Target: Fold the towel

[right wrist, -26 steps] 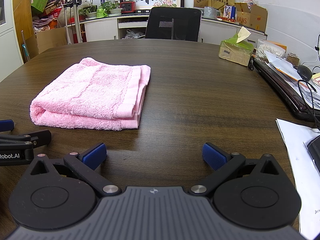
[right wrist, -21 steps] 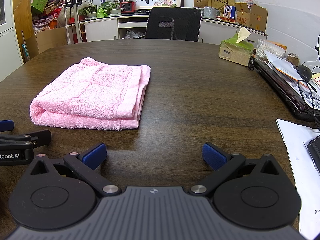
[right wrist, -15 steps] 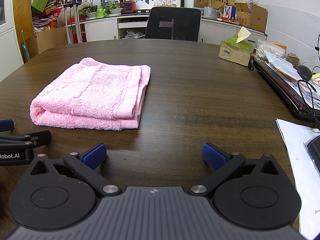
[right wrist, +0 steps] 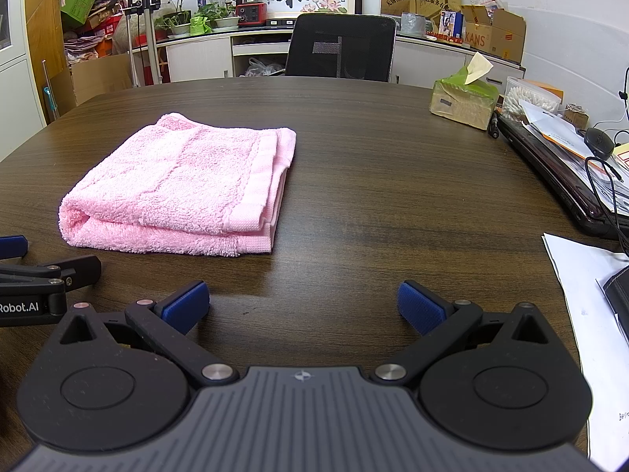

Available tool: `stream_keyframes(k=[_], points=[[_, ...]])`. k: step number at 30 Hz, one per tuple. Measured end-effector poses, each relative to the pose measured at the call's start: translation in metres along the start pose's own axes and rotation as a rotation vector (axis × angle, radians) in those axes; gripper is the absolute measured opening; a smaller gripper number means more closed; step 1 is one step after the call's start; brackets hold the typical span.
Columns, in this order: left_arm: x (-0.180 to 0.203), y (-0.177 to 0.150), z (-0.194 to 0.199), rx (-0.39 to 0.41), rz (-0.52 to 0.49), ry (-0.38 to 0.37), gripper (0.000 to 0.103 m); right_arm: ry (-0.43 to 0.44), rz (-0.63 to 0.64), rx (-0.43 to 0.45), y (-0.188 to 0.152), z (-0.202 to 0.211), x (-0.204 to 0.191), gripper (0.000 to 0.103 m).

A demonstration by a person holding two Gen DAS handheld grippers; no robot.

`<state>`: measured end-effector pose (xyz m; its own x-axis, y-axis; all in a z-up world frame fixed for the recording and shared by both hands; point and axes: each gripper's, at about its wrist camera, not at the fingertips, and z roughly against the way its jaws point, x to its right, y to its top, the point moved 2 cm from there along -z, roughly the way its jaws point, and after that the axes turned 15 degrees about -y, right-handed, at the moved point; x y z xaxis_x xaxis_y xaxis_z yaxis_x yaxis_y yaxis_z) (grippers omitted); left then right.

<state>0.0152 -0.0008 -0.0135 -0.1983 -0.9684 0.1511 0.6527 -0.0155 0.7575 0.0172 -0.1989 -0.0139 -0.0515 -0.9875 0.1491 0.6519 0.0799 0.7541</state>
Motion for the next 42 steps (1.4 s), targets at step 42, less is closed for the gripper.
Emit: stream_keyframes(k=[42], points=[[0.0011,-0.0001,0.0013,0.000,-0.001,-0.002,0.103,0.000,0.000,0.000,0.0003,-0.0005,0.0003,0.103]])
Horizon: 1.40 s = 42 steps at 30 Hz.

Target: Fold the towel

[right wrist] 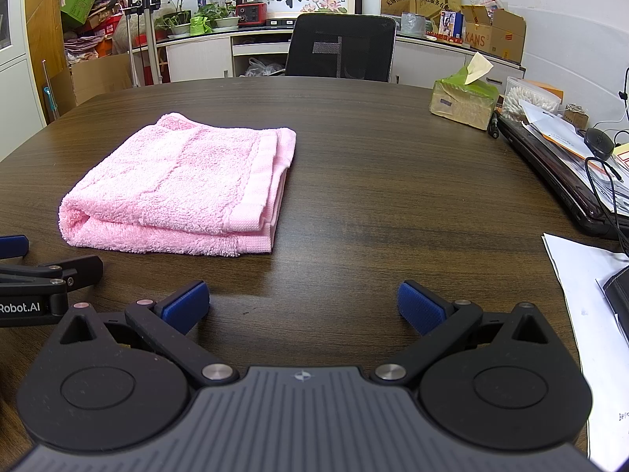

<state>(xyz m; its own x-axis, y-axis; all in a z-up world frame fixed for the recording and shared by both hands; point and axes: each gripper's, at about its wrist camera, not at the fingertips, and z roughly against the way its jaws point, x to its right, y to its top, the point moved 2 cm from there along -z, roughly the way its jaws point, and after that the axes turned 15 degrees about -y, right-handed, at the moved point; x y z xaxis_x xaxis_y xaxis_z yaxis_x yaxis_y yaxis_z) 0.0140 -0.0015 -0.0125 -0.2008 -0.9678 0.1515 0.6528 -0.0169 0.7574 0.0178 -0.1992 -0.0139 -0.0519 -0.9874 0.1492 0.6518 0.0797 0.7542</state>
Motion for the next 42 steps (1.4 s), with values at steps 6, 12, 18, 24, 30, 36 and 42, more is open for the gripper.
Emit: stream_keyframes(k=[6,12,18,24,30,36,42], points=[[0.000,0.000,0.000,0.000,0.000,0.000,0.103,0.002,0.002,0.000,0.000,0.001,0.000,0.103],[0.000,0.000,0.000,0.000,0.000,0.000,0.103,0.003,0.002,0.000,0.000,-0.001,0.001,0.103],[0.000,0.000,0.000,0.000,0.000,0.000,0.103,0.003,0.002,0.000,0.001,-0.001,0.000,0.103],[0.000,0.000,0.000,0.000,0.000,0.000,0.103,0.003,0.002,0.000,0.000,0.000,0.001,0.103],[0.000,0.000,0.000,0.000,0.000,0.000,0.103,0.026,0.023,0.005,-0.001,0.002,0.004,0.103],[0.000,0.000,0.000,0.000,0.000,0.000,0.103,0.022,0.017,0.007,-0.004,0.004,0.014,0.103],[-0.003,0.000,0.000,-0.003,-0.012,-0.013,0.103,0.009,-0.019,0.011,-0.006,0.005,0.034,0.103]])
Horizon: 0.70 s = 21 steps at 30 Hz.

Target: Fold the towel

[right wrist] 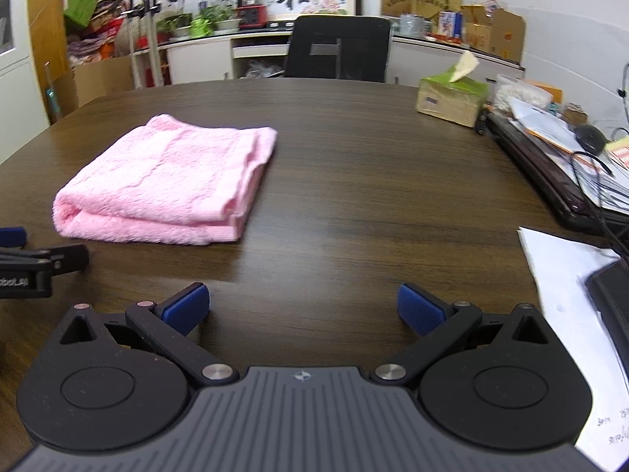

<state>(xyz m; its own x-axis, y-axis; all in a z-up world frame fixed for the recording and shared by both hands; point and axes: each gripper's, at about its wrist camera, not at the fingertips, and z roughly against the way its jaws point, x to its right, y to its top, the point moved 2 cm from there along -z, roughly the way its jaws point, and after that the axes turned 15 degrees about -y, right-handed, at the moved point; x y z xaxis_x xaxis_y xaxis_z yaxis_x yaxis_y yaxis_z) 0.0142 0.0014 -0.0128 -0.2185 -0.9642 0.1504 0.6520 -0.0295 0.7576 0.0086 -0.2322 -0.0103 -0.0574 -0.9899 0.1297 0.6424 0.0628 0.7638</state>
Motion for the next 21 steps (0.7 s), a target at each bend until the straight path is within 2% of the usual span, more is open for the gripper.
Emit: stream_keyframes(k=[6,14,18,21], points=[[-0.012,0.003,0.000,0.009,-0.007,0.050,0.103,-0.048,-0.051,0.002,0.001,-0.003,0.017,0.103],[-0.059,0.007,0.008,0.023,0.047,0.122,0.103,-0.123,-0.058,0.016,0.000,-0.007,0.031,0.103],[-0.085,0.010,0.013,0.030,0.080,0.160,0.103,-0.169,-0.068,-0.016,0.001,-0.015,0.036,0.103],[-0.100,0.012,0.017,0.034,0.097,0.172,0.103,-0.167,-0.083,-0.031,0.002,-0.017,0.038,0.103]])
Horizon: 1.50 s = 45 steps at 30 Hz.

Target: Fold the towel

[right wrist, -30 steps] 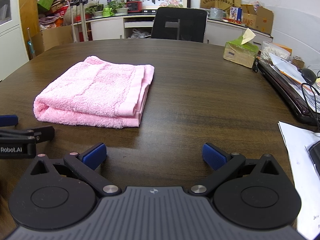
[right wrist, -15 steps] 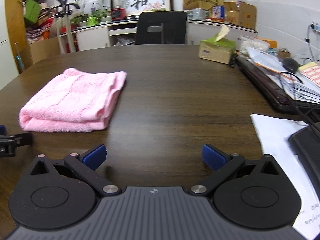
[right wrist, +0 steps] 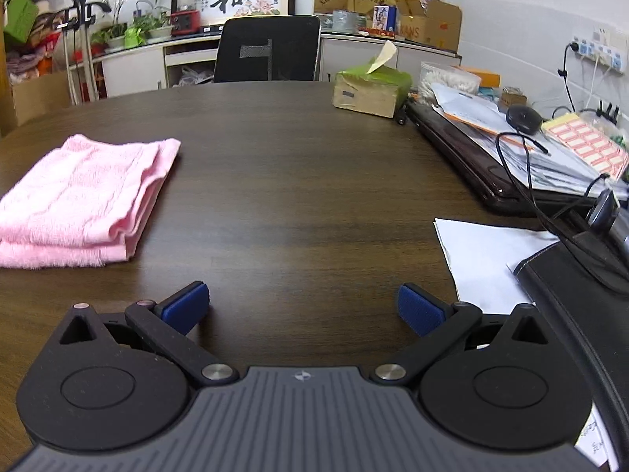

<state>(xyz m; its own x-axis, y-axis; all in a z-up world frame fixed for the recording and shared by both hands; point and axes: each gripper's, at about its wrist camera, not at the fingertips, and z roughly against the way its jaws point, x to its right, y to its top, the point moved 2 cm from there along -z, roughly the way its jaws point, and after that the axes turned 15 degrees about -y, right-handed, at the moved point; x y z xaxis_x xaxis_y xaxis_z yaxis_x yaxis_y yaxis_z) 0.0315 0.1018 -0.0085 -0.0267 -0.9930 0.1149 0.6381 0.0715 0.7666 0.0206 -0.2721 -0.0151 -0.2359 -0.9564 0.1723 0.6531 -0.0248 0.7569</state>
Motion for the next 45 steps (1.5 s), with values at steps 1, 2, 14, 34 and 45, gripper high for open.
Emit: stream_keyframes(k=[1,2,14,34,45], points=[[-0.006,0.001,0.000,0.000,0.005,0.002,0.103,0.003,-0.004,-0.005,0.000,-0.001,0.001,0.103],[-0.010,0.001,0.001,0.001,0.012,0.007,0.103,0.002,-0.006,-0.006,0.000,-0.001,0.002,0.103],[-0.042,0.005,0.005,0.005,0.036,-0.009,0.103,0.010,-0.013,-0.015,0.002,-0.012,0.024,0.103],[-0.045,0.006,0.002,0.005,0.035,-0.015,0.103,0.011,-0.014,-0.014,0.002,-0.012,0.024,0.103],[-0.044,0.005,0.002,0.004,0.035,-0.014,0.103,0.011,-0.014,-0.013,0.002,-0.012,0.024,0.103]])
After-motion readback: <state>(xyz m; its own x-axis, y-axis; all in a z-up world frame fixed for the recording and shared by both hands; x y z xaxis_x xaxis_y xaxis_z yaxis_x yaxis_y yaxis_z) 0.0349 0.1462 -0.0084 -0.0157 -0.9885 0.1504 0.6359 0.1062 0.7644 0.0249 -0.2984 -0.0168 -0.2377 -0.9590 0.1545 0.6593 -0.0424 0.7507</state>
